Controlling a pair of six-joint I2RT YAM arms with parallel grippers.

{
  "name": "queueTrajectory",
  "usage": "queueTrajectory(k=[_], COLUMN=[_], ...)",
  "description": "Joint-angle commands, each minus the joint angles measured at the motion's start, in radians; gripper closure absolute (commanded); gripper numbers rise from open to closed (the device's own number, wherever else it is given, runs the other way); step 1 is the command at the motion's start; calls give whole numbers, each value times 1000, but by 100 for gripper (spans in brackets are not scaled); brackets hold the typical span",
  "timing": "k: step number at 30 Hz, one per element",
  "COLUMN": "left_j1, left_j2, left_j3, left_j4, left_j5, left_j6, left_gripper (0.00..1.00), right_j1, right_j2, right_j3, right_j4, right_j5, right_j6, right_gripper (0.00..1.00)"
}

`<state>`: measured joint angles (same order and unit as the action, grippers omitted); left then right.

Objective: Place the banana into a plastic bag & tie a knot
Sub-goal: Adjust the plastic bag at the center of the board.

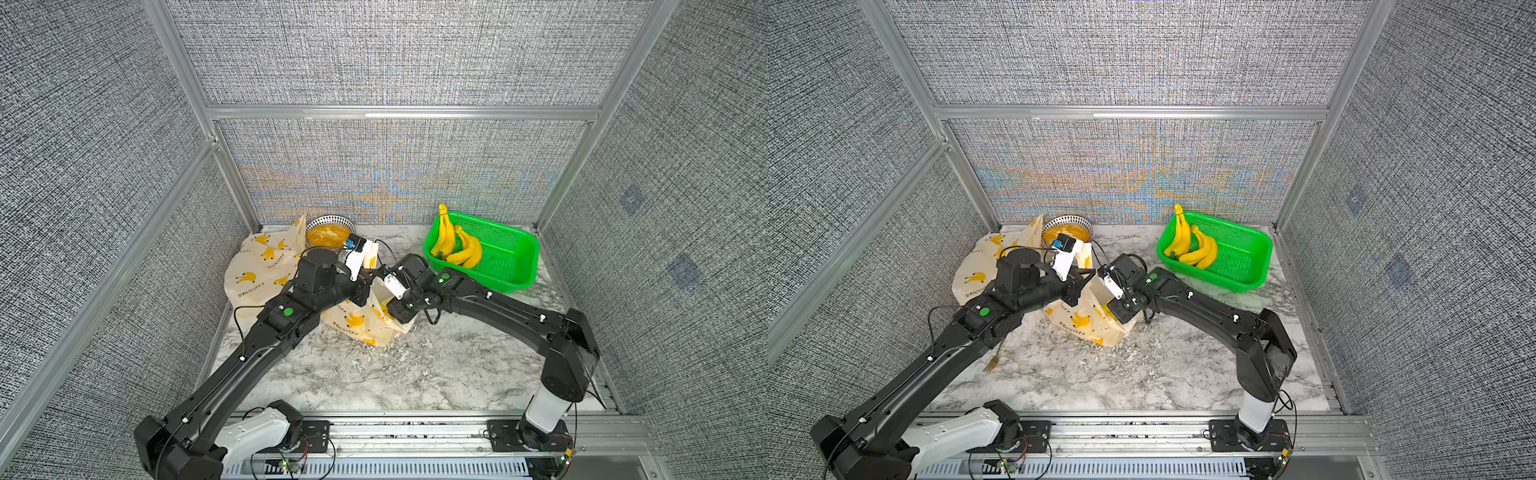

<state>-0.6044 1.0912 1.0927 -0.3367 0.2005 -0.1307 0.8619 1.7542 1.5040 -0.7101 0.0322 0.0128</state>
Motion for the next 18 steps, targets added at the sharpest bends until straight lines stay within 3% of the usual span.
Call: queueTrajectory(k=[1, 3, 6, 12, 18], left_j1=[2, 2, 2, 2, 2], left_j2=[-4, -5, -7, -15, -61], left_j3=[-4, -4, -1, 57, 116], left_j4=[18, 17, 16, -12, -25], left_j5=[-27, -32, -46, -60, -5], left_j6=[6, 6, 6, -2, -29], left_gripper=[100, 100, 100, 100, 100], right_j1=[1, 2, 1, -7, -40], right_j2=[-13, -43, -114, -330, -578], right_j3=[6, 8, 10, -58, -162], right_j4=[7, 30, 76, 261, 483], right_j5=[51, 46, 70, 110, 0], right_j6=[-3, 7, 31, 81, 138], right_gripper=[70, 87, 99, 100, 100])
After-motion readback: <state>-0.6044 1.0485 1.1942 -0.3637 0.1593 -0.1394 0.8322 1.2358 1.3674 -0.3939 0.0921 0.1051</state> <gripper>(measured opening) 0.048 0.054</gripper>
